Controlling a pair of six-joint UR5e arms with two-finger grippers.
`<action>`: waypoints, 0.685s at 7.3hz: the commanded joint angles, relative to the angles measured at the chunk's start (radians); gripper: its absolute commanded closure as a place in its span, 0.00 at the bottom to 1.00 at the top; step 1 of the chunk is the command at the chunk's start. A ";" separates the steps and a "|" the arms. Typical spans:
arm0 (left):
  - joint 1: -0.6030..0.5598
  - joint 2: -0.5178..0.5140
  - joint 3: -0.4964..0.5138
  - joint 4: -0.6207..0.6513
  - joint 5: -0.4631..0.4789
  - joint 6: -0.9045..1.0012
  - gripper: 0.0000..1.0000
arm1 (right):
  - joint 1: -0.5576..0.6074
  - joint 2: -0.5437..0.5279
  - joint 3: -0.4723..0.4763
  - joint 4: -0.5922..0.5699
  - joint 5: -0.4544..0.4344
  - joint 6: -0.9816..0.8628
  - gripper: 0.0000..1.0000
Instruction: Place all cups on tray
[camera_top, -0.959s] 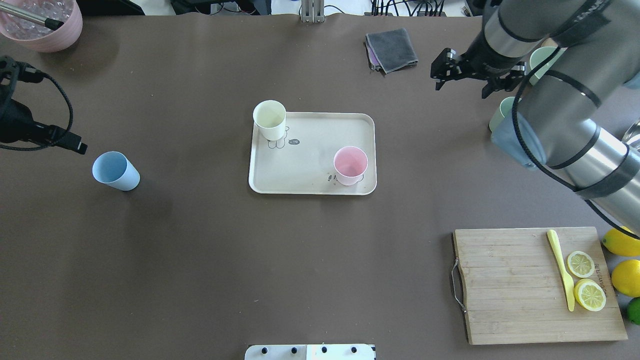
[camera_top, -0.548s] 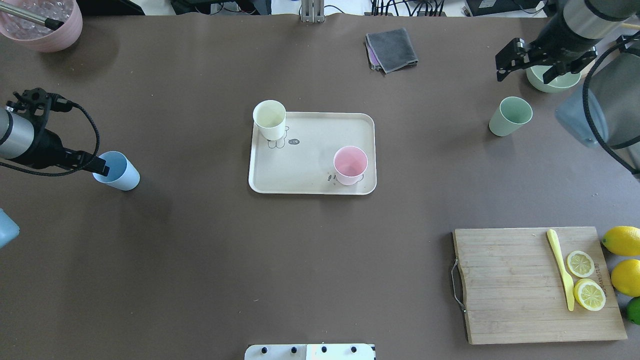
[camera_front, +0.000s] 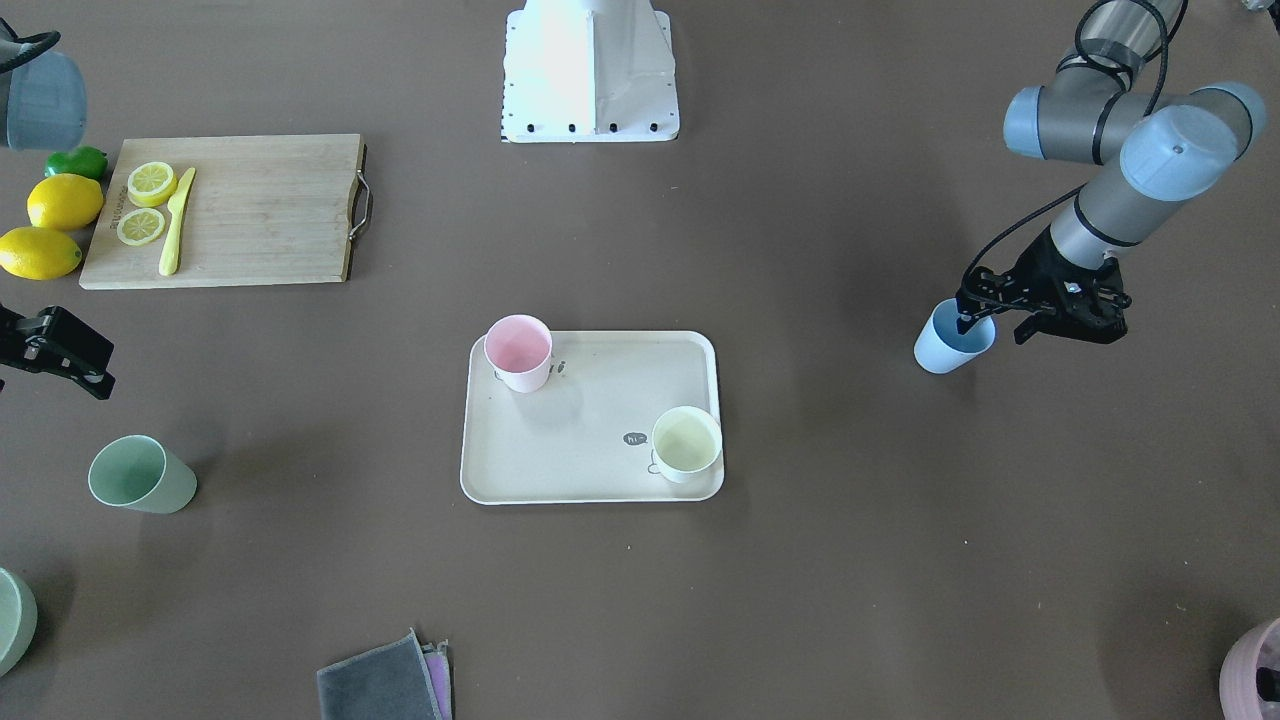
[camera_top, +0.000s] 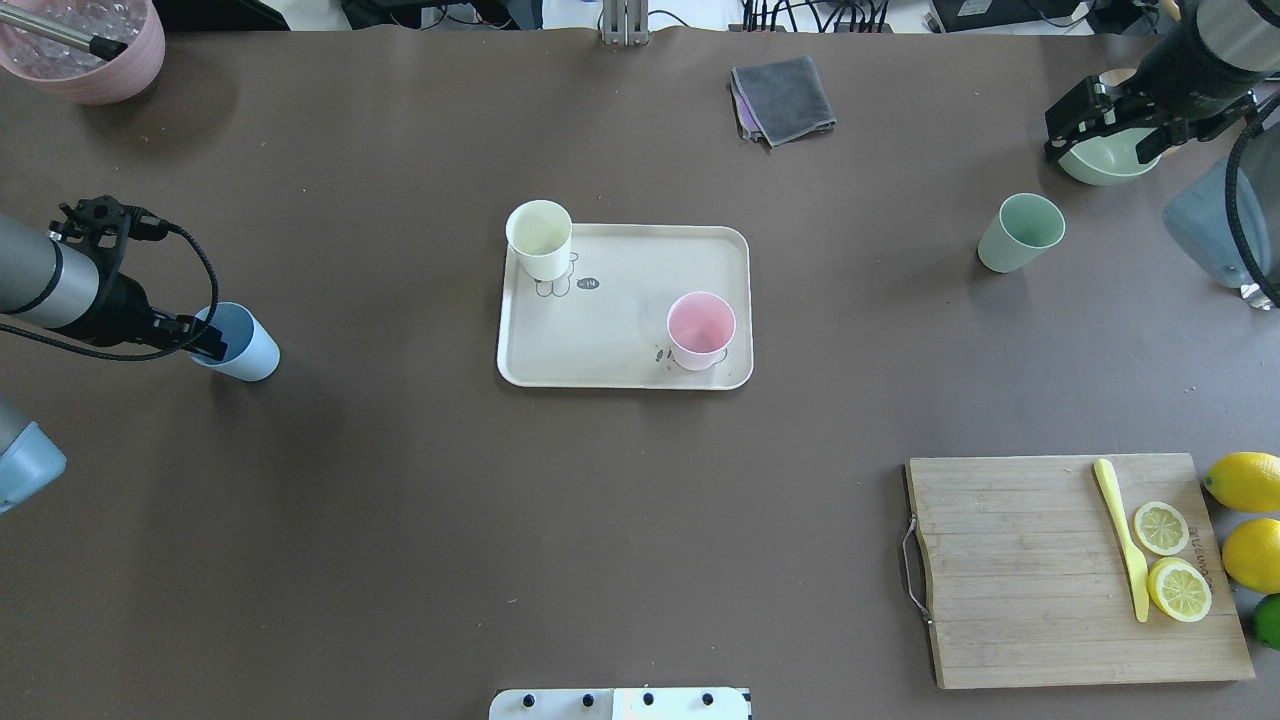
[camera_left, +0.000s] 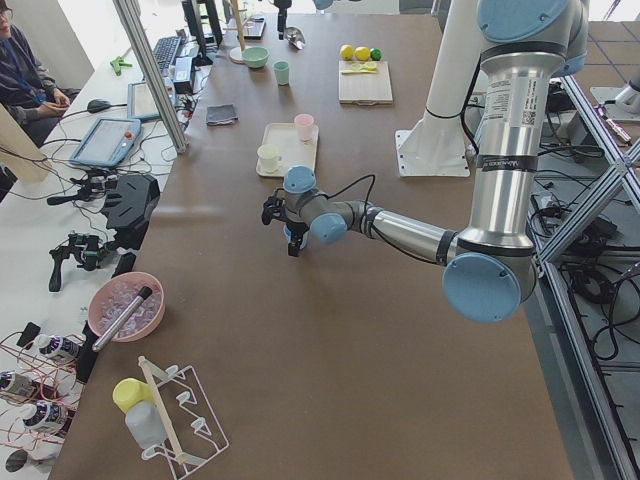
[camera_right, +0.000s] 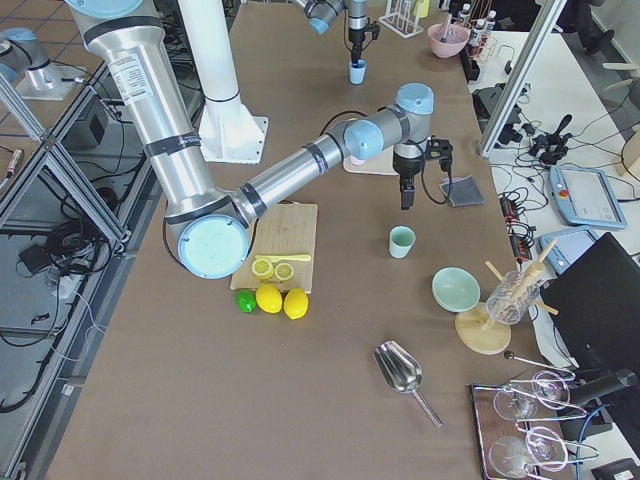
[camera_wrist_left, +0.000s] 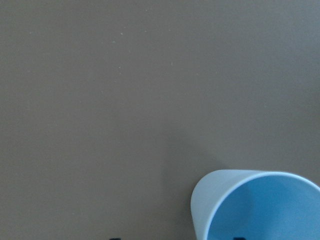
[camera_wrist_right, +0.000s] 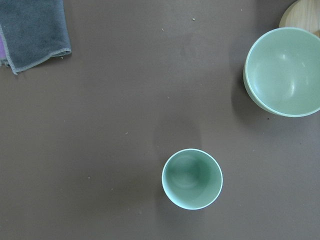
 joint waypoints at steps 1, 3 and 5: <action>0.002 -0.019 -0.006 -0.016 -0.010 -0.008 1.00 | 0.000 -0.015 0.000 0.001 -0.001 -0.016 0.00; 0.002 -0.058 -0.032 -0.002 -0.015 -0.011 1.00 | 0.013 -0.035 -0.002 0.001 0.001 -0.061 0.00; 0.002 -0.166 -0.079 0.158 -0.055 -0.045 1.00 | 0.022 -0.073 -0.011 0.017 0.001 -0.095 0.00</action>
